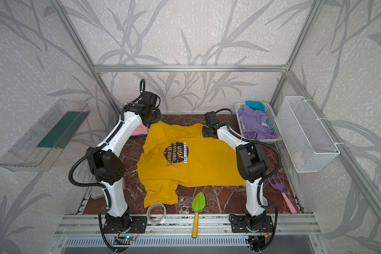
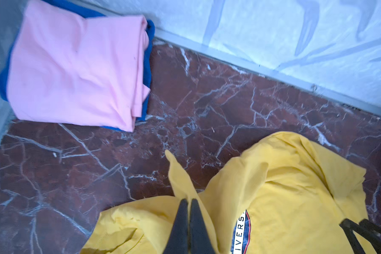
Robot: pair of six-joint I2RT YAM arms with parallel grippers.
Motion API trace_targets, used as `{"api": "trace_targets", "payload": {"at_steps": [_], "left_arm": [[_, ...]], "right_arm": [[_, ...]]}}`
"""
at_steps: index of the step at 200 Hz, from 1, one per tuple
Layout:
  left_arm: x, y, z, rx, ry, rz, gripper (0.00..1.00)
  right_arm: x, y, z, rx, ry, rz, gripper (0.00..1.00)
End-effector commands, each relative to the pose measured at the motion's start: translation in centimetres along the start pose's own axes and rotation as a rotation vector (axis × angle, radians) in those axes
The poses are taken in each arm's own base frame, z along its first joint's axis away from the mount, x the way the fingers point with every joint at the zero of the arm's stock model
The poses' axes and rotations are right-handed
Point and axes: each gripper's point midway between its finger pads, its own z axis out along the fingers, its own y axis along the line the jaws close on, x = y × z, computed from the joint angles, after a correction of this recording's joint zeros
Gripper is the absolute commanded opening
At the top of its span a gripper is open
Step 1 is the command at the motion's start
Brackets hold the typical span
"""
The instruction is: Fold and stack the t-shirts
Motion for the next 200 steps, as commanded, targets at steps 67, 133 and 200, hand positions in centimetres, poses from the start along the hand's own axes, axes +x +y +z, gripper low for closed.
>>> {"api": "trace_targets", "payload": {"at_steps": [67, 133, 200], "left_arm": [[-0.2, 1.4, -2.1, -0.020, -0.028, 0.018, 0.00], [-0.2, 2.0, -0.6, -0.040, -0.009, 0.012, 0.00], [-0.1, 1.4, 0.7, 0.002, 0.023, 0.020, 0.00]], "right_arm": [[-1.1, -5.1, 8.2, 0.148, 0.112, 0.032, 0.51], [-1.7, -6.3, 10.2, 0.134, 0.121, 0.092, 0.03], [-6.4, -5.7, 5.5, 0.050, 0.018, 0.108, 0.14]]}}
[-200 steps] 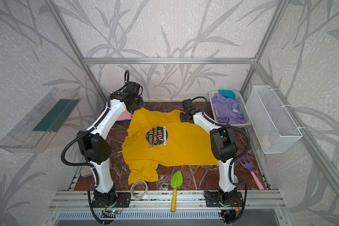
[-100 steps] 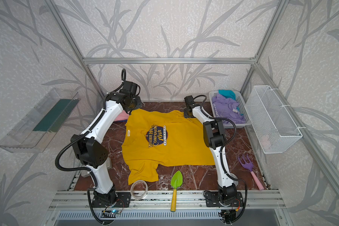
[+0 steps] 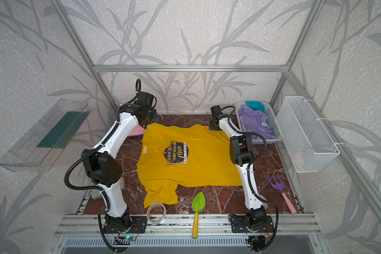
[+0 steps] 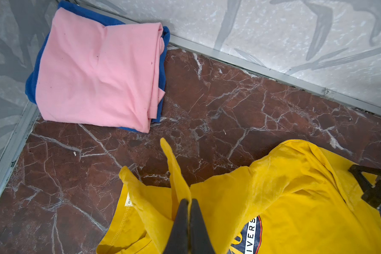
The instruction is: Fold and stack the t-shirts
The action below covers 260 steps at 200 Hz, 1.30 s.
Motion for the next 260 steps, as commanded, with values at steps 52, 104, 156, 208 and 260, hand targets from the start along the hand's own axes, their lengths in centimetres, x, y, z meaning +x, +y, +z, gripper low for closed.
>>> {"api": "trace_targets", "payload": {"at_steps": [52, 104, 156, 208, 260], "left_arm": [[3.3, -1.1, 1.0, 0.099, 0.108, -0.007, 0.00], [4.0, 0.3, 0.6, 0.060, 0.085, -0.014, 0.00], [7.9, 0.0, 0.5, 0.109, 0.190, -0.021, 0.00], [17.4, 1.2, 0.4, 0.097, 0.339, 0.037, 0.00], [29.9, 0.1, 2.2, 0.081, 0.592, 0.111, 0.21]], "right_arm": [[0.8, 3.5, -4.8, -0.102, -0.048, -0.114, 0.48], [3.1, 4.2, -3.3, -0.098, 0.002, -0.167, 0.51], [0.8, 2.4, -4.0, -0.017, -0.077, -0.120, 0.00], [-0.8, 0.5, -10.2, 0.010, -0.223, -0.115, 0.00], [2.1, -0.9, -13.7, 0.000, -0.237, -0.092, 0.00]]}}
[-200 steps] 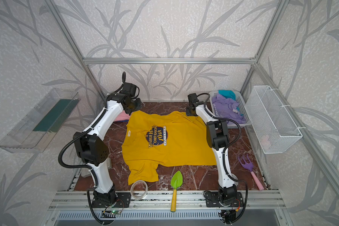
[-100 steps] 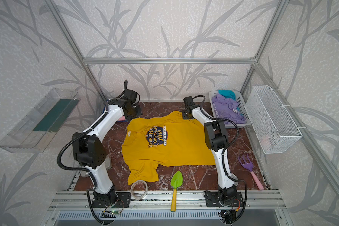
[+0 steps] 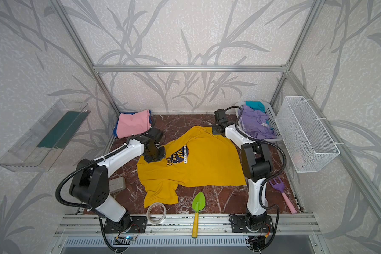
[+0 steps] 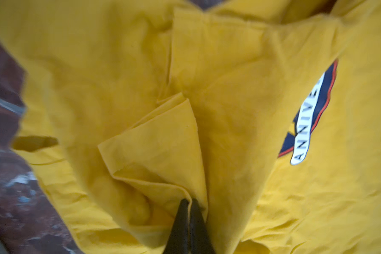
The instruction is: Fold and stack the t-shirts
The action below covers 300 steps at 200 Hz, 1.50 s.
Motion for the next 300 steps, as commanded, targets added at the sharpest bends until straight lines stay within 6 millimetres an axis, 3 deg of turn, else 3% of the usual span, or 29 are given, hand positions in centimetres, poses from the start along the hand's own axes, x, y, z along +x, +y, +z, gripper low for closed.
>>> {"api": "trace_targets", "payload": {"at_steps": [1, 10, 24, 49, 70, 87, 110, 135, 158, 177, 190, 221, 258, 300], "left_arm": [[3.5, -1.1, 2.6, 0.023, 0.114, -0.015, 0.22], [4.1, -1.1, 3.2, 0.026, 0.138, -0.022, 0.29], [3.7, -0.7, 2.5, 0.004, 0.113, -0.013, 0.40], [0.0, -0.3, -0.8, -0.074, -0.016, 0.029, 0.52], [-2.9, 0.7, -2.0, -0.186, -0.093, 0.024, 0.51], [-4.4, 1.0, -1.1, -0.199, -0.095, 0.000, 0.45], [-5.5, 2.0, 0.9, -0.181, -0.064, -0.066, 0.44], [-6.1, 3.1, 2.4, -0.173, -0.044, -0.098, 0.51], [-6.5, 2.0, 3.1, -0.107, -0.048, -0.111, 0.54], [-6.5, 1.5, 3.2, -0.073, -0.049, -0.130, 0.47], [-6.2, 1.5, 3.4, -0.071, -0.040, -0.135, 0.29], [-6.0, 1.0, 3.4, -0.046, -0.027, -0.140, 0.00], [-7.3, 1.5, 0.9, -0.069, -0.054, -0.127, 0.00], [-13.2, 1.6, -6.2, -0.073, -0.260, -0.092, 0.00]], "right_arm": [[-0.9, -0.3, -1.5, 0.001, -0.059, 0.016, 0.00], [-0.7, -0.4, -1.6, 0.002, -0.054, 0.015, 0.00], [-0.5, -0.4, -1.6, 0.002, -0.048, 0.014, 0.00], [-0.6, -0.2, -1.6, -0.009, -0.049, 0.015, 0.00], [-0.7, 0.1, -1.6, -0.022, -0.048, 0.015, 0.00], [-0.7, 0.2, -1.6, -0.027, -0.047, 0.011, 0.00], [-0.6, 0.2, -1.5, -0.024, -0.042, 0.000, 0.00], [-0.7, 0.3, -1.4, -0.027, -0.045, -0.001, 0.01], [-0.8, 0.6, -1.1, -0.040, -0.043, 0.007, 0.01], [-0.7, 0.7, -0.9, -0.048, -0.035, 0.013, 0.01], [-0.7, 0.8, -0.9, -0.049, -0.036, 0.015, 0.01], [-0.3, 0.7, -0.6, -0.045, -0.026, 0.016, 0.02], [-0.1, 0.7, -0.3, -0.042, -0.015, 0.010, 0.02], [0.6, 2.0, 2.3, -0.054, 0.064, -0.055, 0.08]]}}
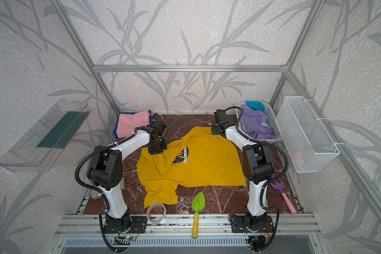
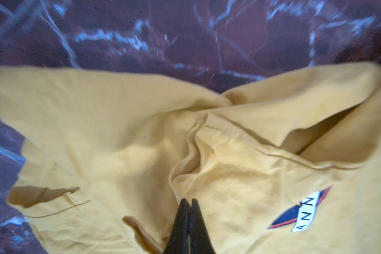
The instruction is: Fold and stack the t-shirts
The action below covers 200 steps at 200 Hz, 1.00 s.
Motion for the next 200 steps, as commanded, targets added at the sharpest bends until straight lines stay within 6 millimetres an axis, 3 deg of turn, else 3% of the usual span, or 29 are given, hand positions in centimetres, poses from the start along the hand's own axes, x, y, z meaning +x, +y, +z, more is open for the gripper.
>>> {"api": "trace_targets", "payload": {"at_steps": [1, 57, 129, 137, 161, 200], "left_arm": [[-4.4, 0.2, -5.8, 0.006, -0.171, 0.023, 0.00], [-11.3, -3.1, -10.2, 0.075, -0.355, 0.085, 0.00], [-17.5, -4.4, -11.5, -0.018, -0.459, 0.157, 0.00], [-18.1, -4.6, -11.7, -0.025, -0.467, 0.164, 0.00], [-19.7, -4.9, -11.9, -0.034, -0.499, 0.181, 0.00], [-22.9, -3.5, -11.6, -0.082, -0.581, 0.181, 0.00]], "right_arm": [[0.6, 1.0, 1.6, -0.010, 0.055, -0.050, 0.08], [1.5, 3.1, 5.5, -0.017, 0.121, -0.157, 0.17], [2.2, 3.9, 9.1, -0.032, 0.159, -0.180, 0.27], [2.1, 3.7, 9.4, -0.019, 0.157, -0.178, 0.25], [1.4, 2.7, 9.8, 0.038, 0.124, -0.150, 0.00], [-2.8, -0.8, 8.1, 0.130, -0.007, -0.031, 0.00]]}}
